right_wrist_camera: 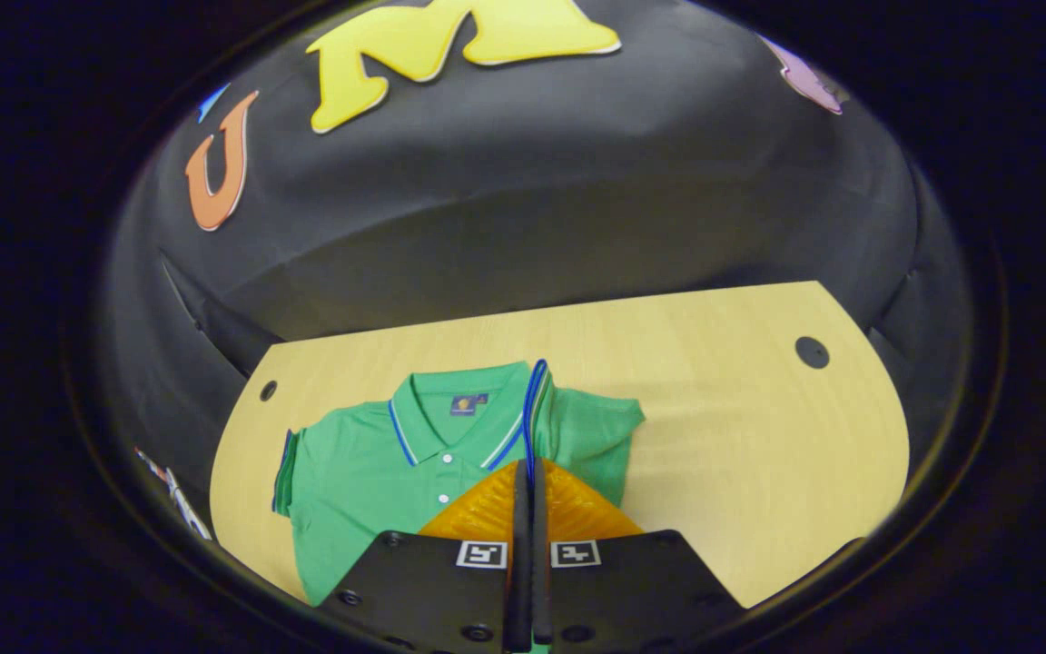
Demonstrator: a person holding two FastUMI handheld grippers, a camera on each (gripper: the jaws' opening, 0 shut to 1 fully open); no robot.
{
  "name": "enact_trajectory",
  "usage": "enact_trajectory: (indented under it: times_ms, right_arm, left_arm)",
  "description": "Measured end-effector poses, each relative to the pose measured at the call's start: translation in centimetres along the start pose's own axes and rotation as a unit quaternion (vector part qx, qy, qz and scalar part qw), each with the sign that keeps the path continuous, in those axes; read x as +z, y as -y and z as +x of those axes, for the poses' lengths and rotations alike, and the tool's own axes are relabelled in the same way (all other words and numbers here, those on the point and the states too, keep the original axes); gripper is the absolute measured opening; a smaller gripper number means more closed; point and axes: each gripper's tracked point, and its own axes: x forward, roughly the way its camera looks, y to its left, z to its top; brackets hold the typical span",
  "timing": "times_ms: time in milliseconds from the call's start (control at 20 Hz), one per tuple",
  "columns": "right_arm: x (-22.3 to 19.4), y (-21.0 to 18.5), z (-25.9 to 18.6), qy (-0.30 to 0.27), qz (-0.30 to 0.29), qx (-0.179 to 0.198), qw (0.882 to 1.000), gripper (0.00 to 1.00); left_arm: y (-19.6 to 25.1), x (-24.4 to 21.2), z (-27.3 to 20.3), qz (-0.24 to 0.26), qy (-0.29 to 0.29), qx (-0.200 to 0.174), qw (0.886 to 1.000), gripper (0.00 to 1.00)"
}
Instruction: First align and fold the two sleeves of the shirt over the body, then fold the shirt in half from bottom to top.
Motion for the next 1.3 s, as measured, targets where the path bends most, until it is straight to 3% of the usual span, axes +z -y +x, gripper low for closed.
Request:
enact_trajectory:
  times_ms: [300,350,400,500,550,600,650,850,1300]
  right_arm:
    - [-2.7,-4.5,3.7,-0.028,0.008,0.015,0.999,0.0]
    - [-2.6,-4.9,3.8,-0.026,0.005,0.02,0.999,0.04]
    - [-2.7,-5.3,4.0,-0.026,0.004,0.023,0.999,0.0]
    - [-2.6,-5.9,3.8,-0.025,-0.003,0.029,0.999,0.25]
    - [-2.6,-6.0,3.6,-0.025,-0.006,0.032,0.999,0.11]
    - [-2.5,-6.1,3.0,-0.021,-0.007,0.038,0.999,0.27]
    - [-2.5,-6.3,2.3,-0.019,-0.006,0.045,0.999,0.33]
    - [-1.9,-5.6,-2.2,0.005,-0.018,0.055,0.998,0.92]
    - [-0.6,-4.2,-18.7,0.115,-0.123,0.096,0.981,0.94]
  left_arm:
    - [-1.4,-0.2,-1.3,-0.007,-0.008,0.015,1.0,1.0]
    - [-1.5,-0.2,-1.4,-0.003,-0.007,0.016,1.0,1.0]
    - [-1.5,-0.1,-1.4,0.0,-0.005,0.015,1.0,1.0]
    - [-1.3,0.0,-1.5,0.005,-0.004,0.012,1.0,1.0]
    - [-1.0,0.1,-1.6,0.008,-0.003,0.008,1.0,1.0]
    - [-0.8,0.3,-1.6,0.01,-0.001,0.004,1.0,1.0]
    - [-0.6,0.5,-1.6,0.011,0.0,-0.002,1.0,1.0]
    - [0.2,1.0,-0.3,0.023,0.008,-0.021,0.999,0.99]
    - [1.5,0.7,6.5,0.038,-0.024,-0.087,0.995,0.99]
